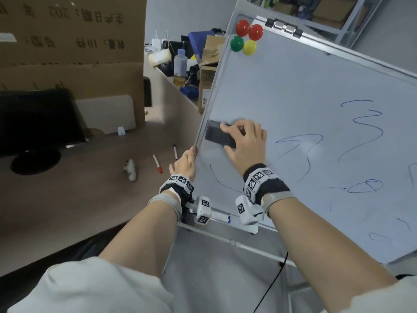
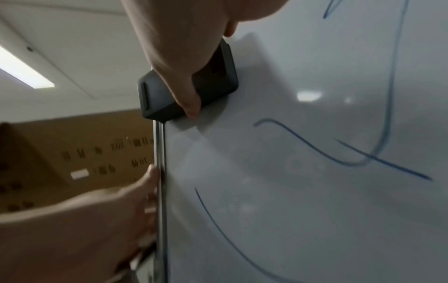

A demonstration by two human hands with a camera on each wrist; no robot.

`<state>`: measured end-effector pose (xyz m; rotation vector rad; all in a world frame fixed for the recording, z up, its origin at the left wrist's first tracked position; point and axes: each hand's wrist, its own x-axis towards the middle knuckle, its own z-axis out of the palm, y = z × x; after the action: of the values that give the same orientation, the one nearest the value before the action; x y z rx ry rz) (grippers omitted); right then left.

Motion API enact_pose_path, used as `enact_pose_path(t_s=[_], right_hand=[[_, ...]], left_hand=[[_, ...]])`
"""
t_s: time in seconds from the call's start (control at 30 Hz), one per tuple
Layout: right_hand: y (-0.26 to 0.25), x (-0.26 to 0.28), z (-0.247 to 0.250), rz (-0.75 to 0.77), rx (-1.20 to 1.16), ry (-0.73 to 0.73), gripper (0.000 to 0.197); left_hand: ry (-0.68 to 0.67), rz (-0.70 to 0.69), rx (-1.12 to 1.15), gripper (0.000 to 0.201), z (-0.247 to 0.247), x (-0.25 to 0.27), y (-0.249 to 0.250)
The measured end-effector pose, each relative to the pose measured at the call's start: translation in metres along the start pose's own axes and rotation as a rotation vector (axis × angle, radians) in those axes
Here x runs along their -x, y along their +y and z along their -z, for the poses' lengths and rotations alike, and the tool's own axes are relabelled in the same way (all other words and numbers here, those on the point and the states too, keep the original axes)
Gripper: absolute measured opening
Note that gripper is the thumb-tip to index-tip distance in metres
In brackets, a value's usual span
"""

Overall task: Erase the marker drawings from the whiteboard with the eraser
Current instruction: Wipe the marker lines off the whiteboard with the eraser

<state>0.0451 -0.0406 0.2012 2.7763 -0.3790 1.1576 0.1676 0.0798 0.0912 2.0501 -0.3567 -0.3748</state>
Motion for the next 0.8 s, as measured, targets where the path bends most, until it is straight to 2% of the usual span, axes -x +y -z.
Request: enact_pose_path(t_s=[0.13,0.2,0.27,0.37,0.53,0.6,0.67,0.73,0.8], right_hand=[[-0.003,0.057,-0.041,0.146,0.024,-0.285,0.061],[-0.001,0.088,-0.060,0.168,0.027,-0.367,0.059],[-0.002,0.104,-0.067,0.159,0.042,-0.408,0.057],[-0.001,0.090,-0.056,0.127,0.066,-0.362,0.059],[0.000,0.033,-0.020,-0.024,0.041,-0.040,0.061],[-0.001,0.032,-0.018,-0.052,0.032,0.004,0.060],[-0.001,0.051,-0.032,0.021,0.036,-0.073,0.059],[0.003,0.087,-0.054,0.108,0.049,-0.232,0.060],[0.012,0.124,-0.067,0.114,0.054,-0.338,0.060]], left_hand=[[0.052,-0.010,-0.075,0.059,0.001,-0.004,-0.027],[0.081,-0.027,-0.068,0.061,0.001,-0.004,-0.038],[0.096,-0.026,-0.077,0.052,0.000,-0.006,-0.040],[0.087,-0.021,-0.097,0.052,-0.003,-0.007,-0.035],[0.140,-0.034,-0.074,0.047,-0.012,-0.008,-0.034],[0.141,-0.023,-0.052,0.045,-0.015,-0.005,-0.034],[0.138,-0.012,-0.029,0.044,-0.016,-0.004,-0.035],[0.145,0.003,-0.015,0.046,-0.015,-0.006,-0.037],[0.163,-0.006,-0.042,0.048,-0.014,-0.006,-0.040]])
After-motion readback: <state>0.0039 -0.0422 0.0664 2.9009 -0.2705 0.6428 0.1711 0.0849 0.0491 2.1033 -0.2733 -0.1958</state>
